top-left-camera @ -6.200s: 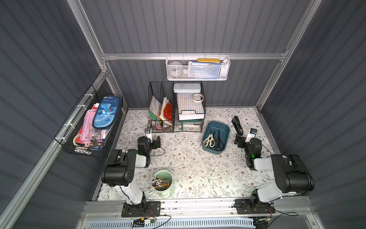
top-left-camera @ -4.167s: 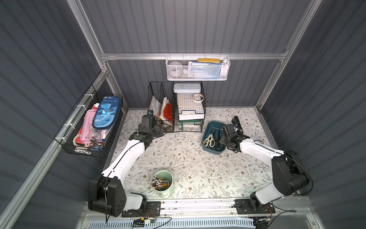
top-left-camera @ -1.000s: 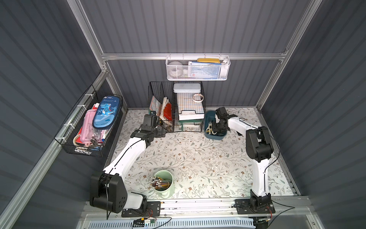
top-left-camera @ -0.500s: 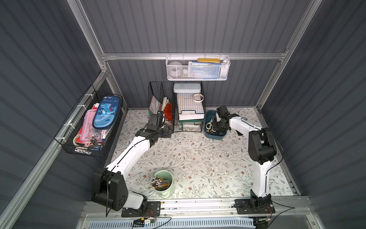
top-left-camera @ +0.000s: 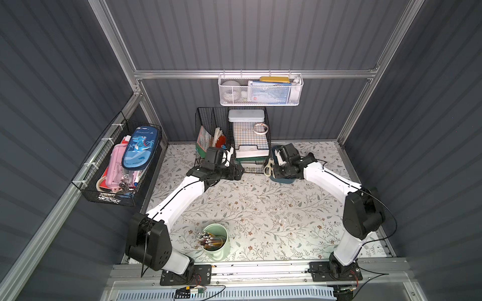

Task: Take the scissors out of the storage box
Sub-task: Pick up the scissors from the storage box.

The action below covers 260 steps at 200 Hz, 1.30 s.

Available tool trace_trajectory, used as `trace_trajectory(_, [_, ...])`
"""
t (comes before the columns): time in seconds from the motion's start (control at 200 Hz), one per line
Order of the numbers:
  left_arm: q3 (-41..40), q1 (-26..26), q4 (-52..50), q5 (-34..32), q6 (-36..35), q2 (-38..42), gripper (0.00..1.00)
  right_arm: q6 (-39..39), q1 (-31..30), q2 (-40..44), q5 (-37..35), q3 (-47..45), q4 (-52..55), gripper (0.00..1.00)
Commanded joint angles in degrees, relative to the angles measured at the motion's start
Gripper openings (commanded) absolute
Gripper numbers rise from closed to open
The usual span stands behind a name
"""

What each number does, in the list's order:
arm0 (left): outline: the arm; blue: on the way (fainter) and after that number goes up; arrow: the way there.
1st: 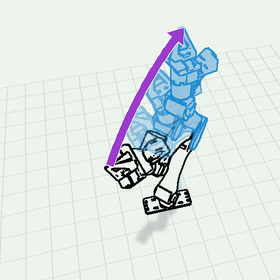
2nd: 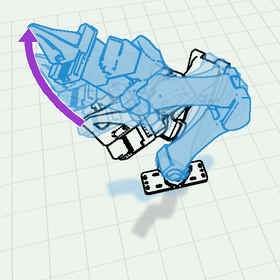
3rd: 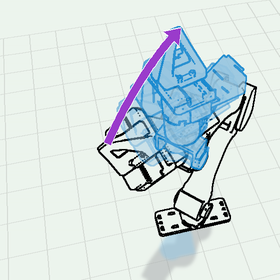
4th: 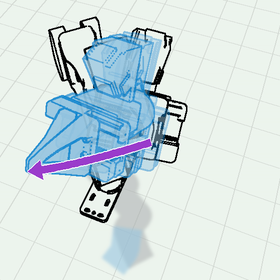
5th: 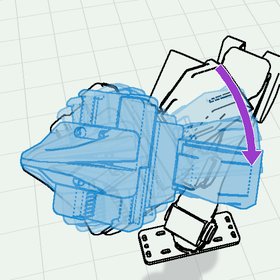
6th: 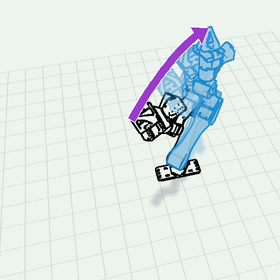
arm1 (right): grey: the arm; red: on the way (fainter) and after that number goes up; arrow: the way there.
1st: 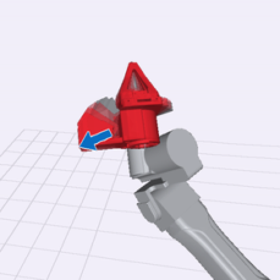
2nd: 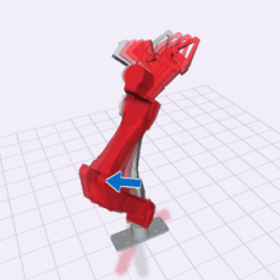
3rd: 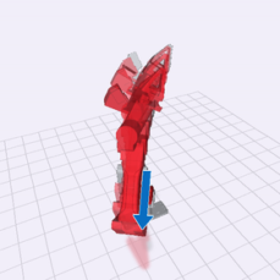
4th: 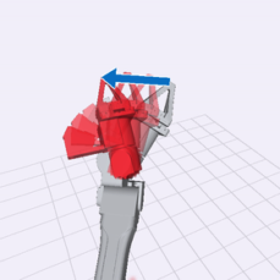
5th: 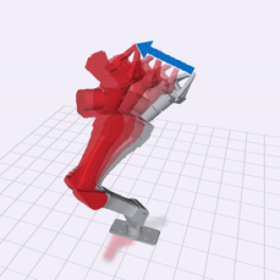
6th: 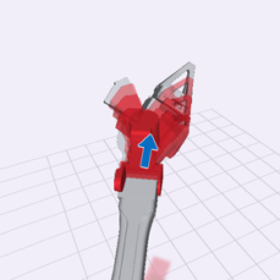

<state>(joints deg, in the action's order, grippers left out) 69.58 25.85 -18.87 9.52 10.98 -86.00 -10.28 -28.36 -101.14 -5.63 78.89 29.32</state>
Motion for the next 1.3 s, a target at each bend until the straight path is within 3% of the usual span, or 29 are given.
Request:
trace_trajectory(0.0, [-1.2, 0.6, 1.6, 3.5, 2.0, -1.4, 0.89, -0.8, -1.4, 0.7, -3.2, -0.8, -0.9, 0.0])
trace_trajectory(0.14, [-1.9, 0.6, 2.0, 2.3, 2.5, -1.6, 0.88, 0.5, 0.1, -2.0, -8.6, 1.8, 0.5, 0.0])
trace_trajectory(0.41, [-2.3, 0.6, 1.3, 0.7, 2.3, -0.9, 0.88, 1.1, 8.2, -5.2, -3.8, 5.4, -0.8, 0.0])
trace_trajectory(0.575, [-1.6, 0.6, 1.1, 0.9, 3.0, -1.6, 0.88, 3.2, 8.6, -5.0, -3.4, 6.5, -0.5, 0.0])
trace_trajectory(0.951, [4.7, 4.7, 5.3, 8.9, 7.7, -8.3, 0.89, 0.4, 4.6, 3.5, 2.6, 0.6, 3.8, 0.0])
trace_trajectory(1.296, [3.3, 8.0, 11.0, 13.0, 11.6, -10.9, 0.88, -4.1, -2.8, 6.7, 4.8, -3.1, 2.3, 0.0])
